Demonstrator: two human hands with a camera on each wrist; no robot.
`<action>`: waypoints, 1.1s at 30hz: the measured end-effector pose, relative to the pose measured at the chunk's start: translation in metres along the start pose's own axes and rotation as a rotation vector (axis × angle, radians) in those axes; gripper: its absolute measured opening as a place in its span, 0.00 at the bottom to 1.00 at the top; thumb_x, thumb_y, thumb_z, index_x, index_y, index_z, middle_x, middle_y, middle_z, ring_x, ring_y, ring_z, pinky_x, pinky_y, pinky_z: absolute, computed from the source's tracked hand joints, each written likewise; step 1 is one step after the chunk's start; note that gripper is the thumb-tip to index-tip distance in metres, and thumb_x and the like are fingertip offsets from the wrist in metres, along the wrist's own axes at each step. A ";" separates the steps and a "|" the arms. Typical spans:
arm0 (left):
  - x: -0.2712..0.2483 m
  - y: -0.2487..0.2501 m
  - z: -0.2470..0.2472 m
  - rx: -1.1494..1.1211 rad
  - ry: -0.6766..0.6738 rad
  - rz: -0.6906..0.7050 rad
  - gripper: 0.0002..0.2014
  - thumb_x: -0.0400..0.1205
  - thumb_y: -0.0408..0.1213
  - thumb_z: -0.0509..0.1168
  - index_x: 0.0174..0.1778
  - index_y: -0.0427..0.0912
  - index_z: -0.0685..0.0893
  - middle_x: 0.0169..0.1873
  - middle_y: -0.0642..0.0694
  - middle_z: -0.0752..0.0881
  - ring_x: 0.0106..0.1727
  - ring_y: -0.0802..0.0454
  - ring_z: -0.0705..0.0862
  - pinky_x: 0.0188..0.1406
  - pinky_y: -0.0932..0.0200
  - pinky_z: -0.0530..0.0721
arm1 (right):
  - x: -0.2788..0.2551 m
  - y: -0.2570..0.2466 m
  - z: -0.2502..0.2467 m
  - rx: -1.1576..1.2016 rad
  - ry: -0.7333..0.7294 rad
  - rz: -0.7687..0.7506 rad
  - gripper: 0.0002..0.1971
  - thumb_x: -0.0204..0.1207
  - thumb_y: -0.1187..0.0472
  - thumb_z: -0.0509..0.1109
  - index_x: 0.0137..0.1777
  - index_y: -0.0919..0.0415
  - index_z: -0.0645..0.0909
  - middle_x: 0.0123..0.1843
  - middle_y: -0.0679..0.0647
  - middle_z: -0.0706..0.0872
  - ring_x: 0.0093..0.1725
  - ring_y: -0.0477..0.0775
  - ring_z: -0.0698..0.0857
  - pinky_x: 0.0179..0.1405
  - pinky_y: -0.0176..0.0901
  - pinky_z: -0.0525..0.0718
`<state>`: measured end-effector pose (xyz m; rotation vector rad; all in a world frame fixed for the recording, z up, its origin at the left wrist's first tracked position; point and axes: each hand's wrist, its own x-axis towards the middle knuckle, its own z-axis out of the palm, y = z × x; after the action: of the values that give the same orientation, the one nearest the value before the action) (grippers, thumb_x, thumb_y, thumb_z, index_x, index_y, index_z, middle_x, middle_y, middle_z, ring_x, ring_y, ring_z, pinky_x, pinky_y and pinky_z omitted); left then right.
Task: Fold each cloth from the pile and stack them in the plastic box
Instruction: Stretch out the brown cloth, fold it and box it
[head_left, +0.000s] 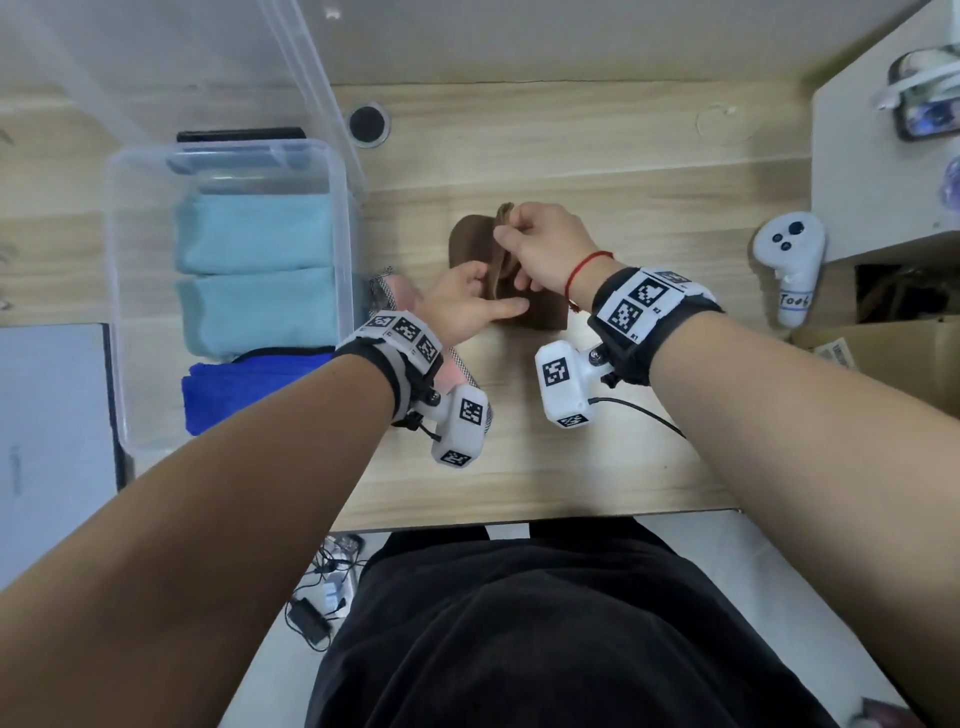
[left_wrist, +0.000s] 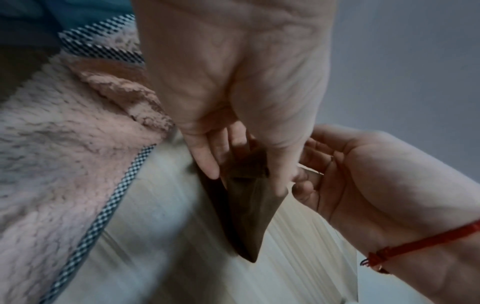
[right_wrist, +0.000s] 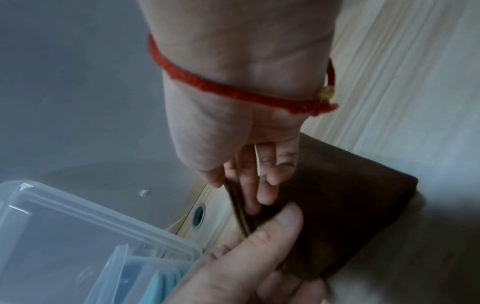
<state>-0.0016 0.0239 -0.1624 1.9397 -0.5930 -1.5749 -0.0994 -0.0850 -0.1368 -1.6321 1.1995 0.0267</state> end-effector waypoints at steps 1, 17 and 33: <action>0.001 -0.002 -0.004 -0.024 0.023 -0.017 0.23 0.69 0.37 0.78 0.59 0.38 0.81 0.48 0.42 0.90 0.52 0.46 0.89 0.56 0.46 0.87 | 0.003 -0.002 0.004 0.010 -0.023 -0.002 0.07 0.81 0.54 0.63 0.43 0.53 0.79 0.31 0.50 0.89 0.25 0.52 0.86 0.21 0.38 0.79; 0.010 -0.005 -0.016 -0.047 -0.042 0.002 0.44 0.70 0.16 0.57 0.80 0.55 0.63 0.53 0.45 0.86 0.44 0.51 0.84 0.38 0.54 0.81 | 0.004 0.075 -0.012 -0.472 -0.019 -0.029 0.26 0.71 0.60 0.76 0.67 0.48 0.73 0.60 0.51 0.75 0.52 0.52 0.80 0.54 0.42 0.78; 0.008 0.017 -0.017 0.291 -0.032 0.226 0.47 0.70 0.15 0.52 0.85 0.51 0.53 0.84 0.53 0.53 0.83 0.62 0.52 0.67 0.86 0.55 | 0.003 0.089 -0.010 -0.517 -0.013 -0.058 0.30 0.68 0.60 0.79 0.65 0.42 0.67 0.64 0.47 0.69 0.55 0.56 0.82 0.48 0.56 0.87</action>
<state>0.0165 0.0085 -0.1543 1.9718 -1.0654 -1.4423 -0.1649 -0.0889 -0.1973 -2.1079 1.1963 0.3337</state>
